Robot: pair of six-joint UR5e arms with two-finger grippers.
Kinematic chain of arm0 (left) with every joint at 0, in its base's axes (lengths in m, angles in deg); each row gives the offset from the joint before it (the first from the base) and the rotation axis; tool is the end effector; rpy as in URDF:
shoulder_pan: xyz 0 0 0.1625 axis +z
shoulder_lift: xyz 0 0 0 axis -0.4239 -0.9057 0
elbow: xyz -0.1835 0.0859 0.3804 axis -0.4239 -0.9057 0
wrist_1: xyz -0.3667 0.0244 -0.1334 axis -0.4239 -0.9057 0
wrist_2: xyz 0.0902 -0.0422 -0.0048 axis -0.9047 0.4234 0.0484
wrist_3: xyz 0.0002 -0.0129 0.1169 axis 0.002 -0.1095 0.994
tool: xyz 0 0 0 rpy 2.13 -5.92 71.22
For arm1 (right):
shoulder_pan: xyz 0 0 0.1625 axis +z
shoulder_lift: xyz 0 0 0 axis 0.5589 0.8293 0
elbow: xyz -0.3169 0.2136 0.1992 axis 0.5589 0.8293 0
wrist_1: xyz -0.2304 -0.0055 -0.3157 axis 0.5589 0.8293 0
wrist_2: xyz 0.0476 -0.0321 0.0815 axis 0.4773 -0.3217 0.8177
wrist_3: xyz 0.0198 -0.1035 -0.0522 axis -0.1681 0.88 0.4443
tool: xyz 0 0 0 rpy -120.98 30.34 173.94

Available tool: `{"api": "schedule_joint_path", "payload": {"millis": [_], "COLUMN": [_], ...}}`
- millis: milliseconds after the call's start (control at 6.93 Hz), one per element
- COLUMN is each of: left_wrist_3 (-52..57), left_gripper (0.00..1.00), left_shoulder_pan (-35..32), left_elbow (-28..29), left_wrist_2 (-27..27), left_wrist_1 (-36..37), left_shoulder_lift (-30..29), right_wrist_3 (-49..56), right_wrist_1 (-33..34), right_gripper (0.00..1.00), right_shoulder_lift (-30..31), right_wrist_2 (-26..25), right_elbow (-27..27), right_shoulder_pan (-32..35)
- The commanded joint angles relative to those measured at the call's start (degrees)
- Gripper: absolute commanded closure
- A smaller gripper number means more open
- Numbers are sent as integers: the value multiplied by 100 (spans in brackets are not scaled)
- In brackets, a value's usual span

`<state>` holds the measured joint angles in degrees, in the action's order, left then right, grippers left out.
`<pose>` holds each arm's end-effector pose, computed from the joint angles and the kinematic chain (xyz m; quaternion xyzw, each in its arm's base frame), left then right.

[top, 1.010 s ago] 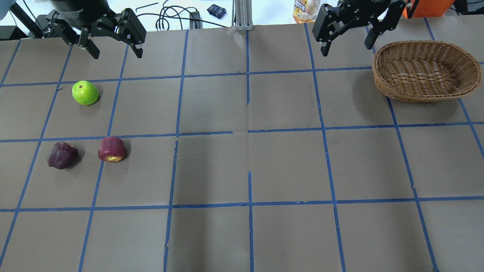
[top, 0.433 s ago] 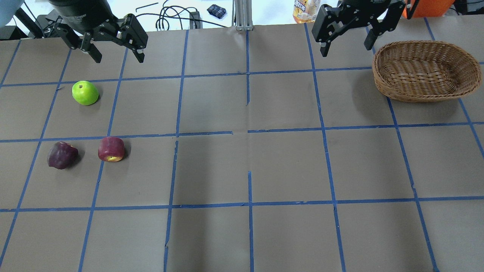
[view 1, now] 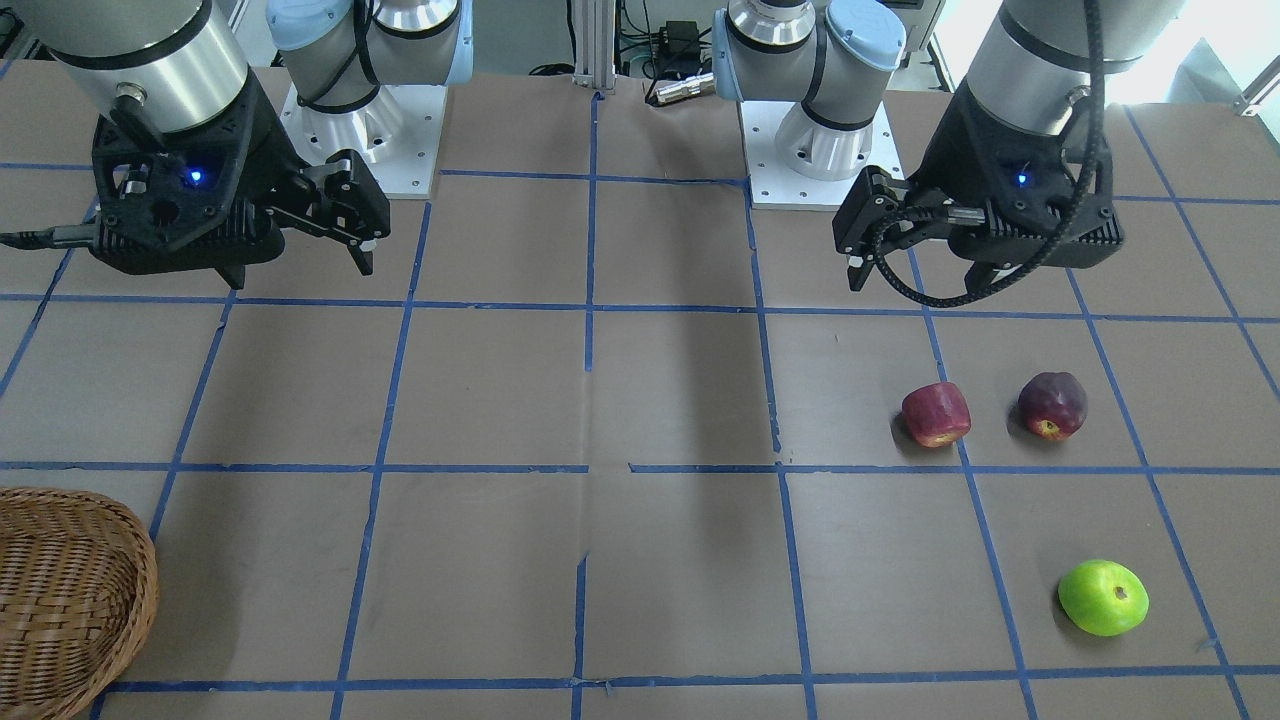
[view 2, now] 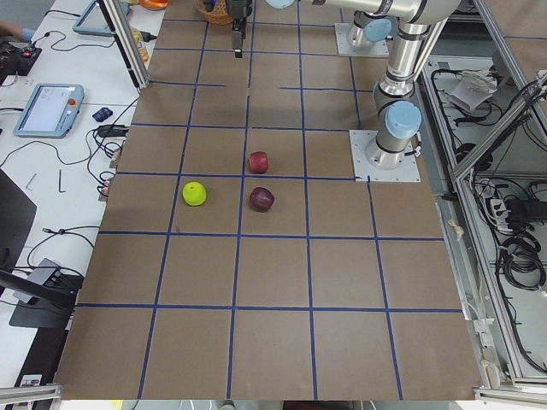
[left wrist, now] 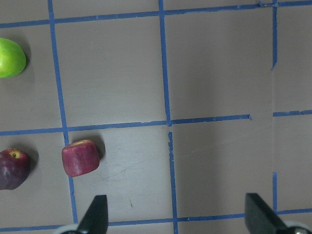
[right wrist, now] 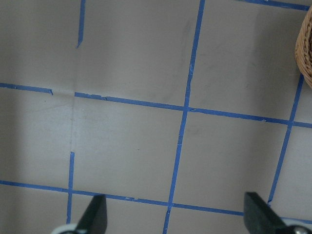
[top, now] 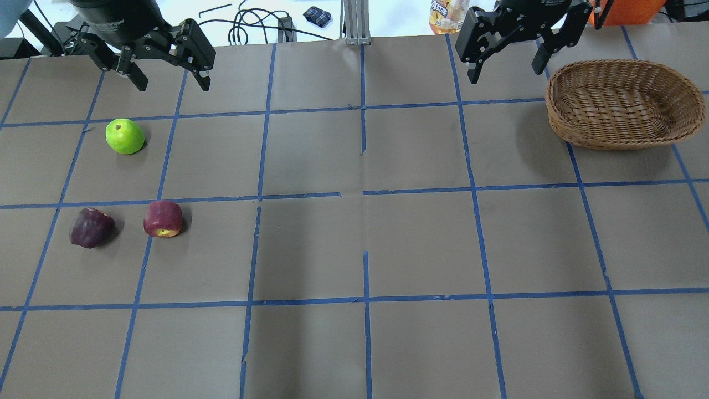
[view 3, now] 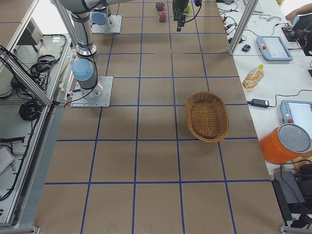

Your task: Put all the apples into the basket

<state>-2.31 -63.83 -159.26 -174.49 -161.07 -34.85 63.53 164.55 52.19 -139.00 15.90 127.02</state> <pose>-0.1231 -0.5220 0.5224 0.0274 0.9995 -0.0178 0.0020 0.1647 -0.5271 0.5219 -0.0707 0.9972 0.0191 0.0136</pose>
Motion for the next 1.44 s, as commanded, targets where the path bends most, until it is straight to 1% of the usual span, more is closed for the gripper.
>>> {"api": "schedule_joint_path", "payload": {"millis": [0, 433, 577, 722, 1299], "left_wrist_3": [-2, 7, 120, 469, 516], "left_gripper": [0, 0, 0, 0, 0], "left_shoulder_pan": [14, 32, 67, 67, 225], "left_elbow": [34, 17, -18, -44, -45], "left_wrist_2": [31, 23, 22, -47, -22], "left_wrist_1": [11, 11, 2, -6, -6], "left_shoulder_lift": [4, 13, -4, 4, 22], "right_wrist_3": [-9, -18, -18, -9, -9], "right_wrist_1": [18, 18, 18, 10, 10], "right_gripper": [0, 0, 0, 0, 0], "right_shoulder_lift": [-9, -9, -9, -9, -9], "right_wrist_2": [32, 41, 24, 6, 6], "right_elbow": [-15, -42, -33, -33, -33], "right_shoulder_pan": [3, -6, -6, -6, -6]}}
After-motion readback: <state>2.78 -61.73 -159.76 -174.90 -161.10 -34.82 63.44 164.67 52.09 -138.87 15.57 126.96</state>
